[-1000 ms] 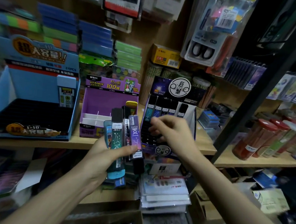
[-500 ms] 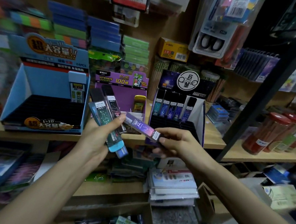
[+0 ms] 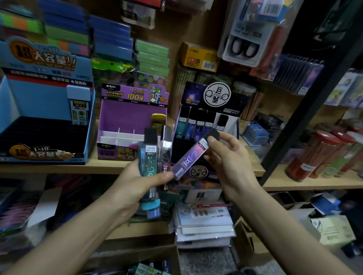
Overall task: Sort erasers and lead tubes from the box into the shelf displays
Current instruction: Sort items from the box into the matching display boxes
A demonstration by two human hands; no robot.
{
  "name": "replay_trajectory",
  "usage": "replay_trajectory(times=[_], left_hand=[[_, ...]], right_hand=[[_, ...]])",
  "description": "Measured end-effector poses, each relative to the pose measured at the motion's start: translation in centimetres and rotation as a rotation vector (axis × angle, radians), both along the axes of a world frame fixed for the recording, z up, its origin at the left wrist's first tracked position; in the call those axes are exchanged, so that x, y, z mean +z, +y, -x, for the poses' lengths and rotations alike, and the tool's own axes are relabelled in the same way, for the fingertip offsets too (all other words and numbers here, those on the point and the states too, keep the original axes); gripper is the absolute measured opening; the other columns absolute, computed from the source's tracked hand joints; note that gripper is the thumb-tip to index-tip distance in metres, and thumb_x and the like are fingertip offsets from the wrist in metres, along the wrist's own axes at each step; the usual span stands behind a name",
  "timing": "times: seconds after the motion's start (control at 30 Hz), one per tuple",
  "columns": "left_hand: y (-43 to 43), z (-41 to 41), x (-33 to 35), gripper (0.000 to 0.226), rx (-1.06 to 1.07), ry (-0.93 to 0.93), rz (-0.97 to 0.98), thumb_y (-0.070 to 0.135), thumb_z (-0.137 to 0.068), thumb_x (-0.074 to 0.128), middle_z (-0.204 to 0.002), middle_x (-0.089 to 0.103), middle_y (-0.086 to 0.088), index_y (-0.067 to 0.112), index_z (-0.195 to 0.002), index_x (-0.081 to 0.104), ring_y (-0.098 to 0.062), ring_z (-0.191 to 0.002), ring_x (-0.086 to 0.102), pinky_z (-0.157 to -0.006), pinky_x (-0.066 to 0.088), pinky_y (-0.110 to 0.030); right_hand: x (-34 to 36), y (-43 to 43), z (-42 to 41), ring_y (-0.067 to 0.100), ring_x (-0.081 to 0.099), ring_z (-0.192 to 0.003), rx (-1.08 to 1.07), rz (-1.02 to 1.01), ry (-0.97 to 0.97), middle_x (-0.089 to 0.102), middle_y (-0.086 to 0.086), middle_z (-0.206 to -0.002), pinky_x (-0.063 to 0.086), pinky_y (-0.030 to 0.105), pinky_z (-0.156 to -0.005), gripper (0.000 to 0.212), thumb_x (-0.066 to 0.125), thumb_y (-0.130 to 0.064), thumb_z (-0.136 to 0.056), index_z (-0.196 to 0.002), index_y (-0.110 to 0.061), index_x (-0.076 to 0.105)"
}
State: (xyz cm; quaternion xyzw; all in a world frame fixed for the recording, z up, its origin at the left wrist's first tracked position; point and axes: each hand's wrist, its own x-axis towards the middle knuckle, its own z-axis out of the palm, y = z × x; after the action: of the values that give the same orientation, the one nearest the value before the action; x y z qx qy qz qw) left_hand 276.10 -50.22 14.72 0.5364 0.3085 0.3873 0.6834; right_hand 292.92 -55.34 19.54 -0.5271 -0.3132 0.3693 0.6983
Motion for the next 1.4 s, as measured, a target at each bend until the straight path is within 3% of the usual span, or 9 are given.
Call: replay_trajectory(times=[0.2, 0.37, 0.53, 0.67, 0.8, 1.0, 1.27, 1.33, 1.4], left_hand=[[-1.3, -2.0, -1.2, 0.031, -0.097, 0.042, -0.017, -0.004, -0.074, 0.07, -0.093, 0.075, -0.003, 0.01, -0.101, 0.065, -0.015, -0.085, 0.071, -0.063, 0.053, -0.017], [-0.7, -2.4, -0.5, 0.02, -0.042, -0.013, -0.028, -0.005, -0.077, 0.067, -0.08, 0.075, -0.005, 0.003, -0.095, 0.064, -0.012, -0.073, 0.071, -0.06, 0.052, -0.016], [0.5, -1.7, 0.3, 0.022, 0.027, -0.054, -0.026, -0.002, -0.077, 0.066, -0.084, 0.075, -0.003, 0.007, -0.098, 0.064, -0.01, -0.077, 0.071, -0.062, 0.052, -0.013], [1.1, -1.2, 0.4, 0.023, 0.062, -0.041, 0.0, -0.001, -0.078, 0.066, -0.087, 0.075, -0.003, 0.01, -0.099, 0.064, -0.011, -0.078, 0.071, -0.062, 0.053, -0.013], [1.3, -0.9, 0.5, 0.027, 0.055, -0.034, 0.009, 0.004, -0.075, 0.067, -0.09, 0.075, -0.002, 0.012, -0.1, 0.063, -0.01, -0.083, 0.071, -0.064, 0.053, -0.013], [1.0, -1.1, 0.7, 0.028, 0.068, -0.014, 0.017, 0.005, -0.075, 0.068, -0.09, 0.075, -0.001, 0.013, -0.101, 0.064, -0.011, -0.084, 0.071, -0.075, 0.048, -0.025], [1.0, -1.0, 0.7, 0.026, 0.073, -0.001, 0.032, 0.004, -0.077, 0.066, -0.09, 0.075, 0.0, 0.012, -0.102, 0.063, -0.01, -0.083, 0.071, -0.069, 0.05, -0.018], [1.0, -1.0, 0.8, 0.024, 0.076, -0.004, 0.034, 0.003, -0.078, 0.066, -0.09, 0.075, 0.0, 0.012, -0.1, 0.064, -0.01, -0.083, 0.071, -0.065, 0.05, -0.015], [1.0, -0.9, 0.9, 0.025, 0.075, -0.005, 0.034, 0.005, -0.076, 0.067, -0.09, 0.075, 0.0, 0.012, -0.1, 0.064, -0.01, -0.082, 0.071, -0.069, 0.049, -0.019]], right_hand=[[0.5, -0.3, 0.1, 0.017, 0.061, -0.076, 0.126, 0.028, -0.398, 0.061, 0.006, -0.074, 0.052, 0.029, -0.076, 0.037, 0.059, -0.009, -0.09, -0.122, -0.026, 0.054], [2.9, -0.1, -3.4, 0.013, 0.067, -0.07, 0.066, -0.036, -0.43, 0.069, -0.004, -0.066, 0.057, 0.03, -0.071, 0.026, 0.061, -0.004, -0.087, -0.102, -0.025, 0.059], [4.0, 1.7, -8.7, 0.009, 0.066, -0.07, -0.203, -0.11, -0.586, 0.063, -0.001, -0.08, 0.057, 0.026, -0.064, 0.017, 0.062, -0.008, -0.088, -0.097, -0.022, 0.056], [4.2, 4.0, -11.3, 0.013, 0.062, -0.085, -0.27, -0.026, -0.902, 0.061, -0.005, -0.088, 0.056, 0.037, -0.08, 0.019, 0.066, -0.012, -0.086, -0.098, -0.02, 0.054], [4.2, 4.7, -12.4, 0.019, 0.063, -0.091, -0.179, 0.05, -1.071, 0.065, 0.003, -0.094, 0.052, 0.043, -0.088, 0.02, 0.066, -0.013, -0.086, -0.101, -0.019, 0.055], [3.6, 4.1, -12.7, 0.02, 0.063, -0.096, -0.117, 0.105, -1.138, 0.065, 0.004, -0.099, 0.051, 0.034, -0.085, 0.019, 0.063, -0.01, -0.088, -0.104, -0.015, 0.055], [2.6, 3.5, -12.2, 0.018, 0.057, -0.088, -0.093, 0.048, -1.127, 0.059, 0.005, -0.093, 0.044, 0.036, -0.076, 0.01, 0.054, -0.02, -0.094, -0.1, -0.013, 0.049], [2.1, 3.5, -12.0, 0.022, 0.054, -0.095, -0.067, 0.1, -1.158, 0.058, 0.008, -0.103, 0.04, 0.037, -0.077, 0.01, 0.048, -0.021, -0.097, -0.101, -0.013, 0.044], [1.5, 3.5, -11.9, 0.017, 0.052, -0.106, -0.066, 0.121, -1.171, 0.056, 0.001, -0.115, 0.035, 0.026, -0.077, 0.008, 0.044, -0.021, -0.099, -0.101, -0.014, 0.04]])
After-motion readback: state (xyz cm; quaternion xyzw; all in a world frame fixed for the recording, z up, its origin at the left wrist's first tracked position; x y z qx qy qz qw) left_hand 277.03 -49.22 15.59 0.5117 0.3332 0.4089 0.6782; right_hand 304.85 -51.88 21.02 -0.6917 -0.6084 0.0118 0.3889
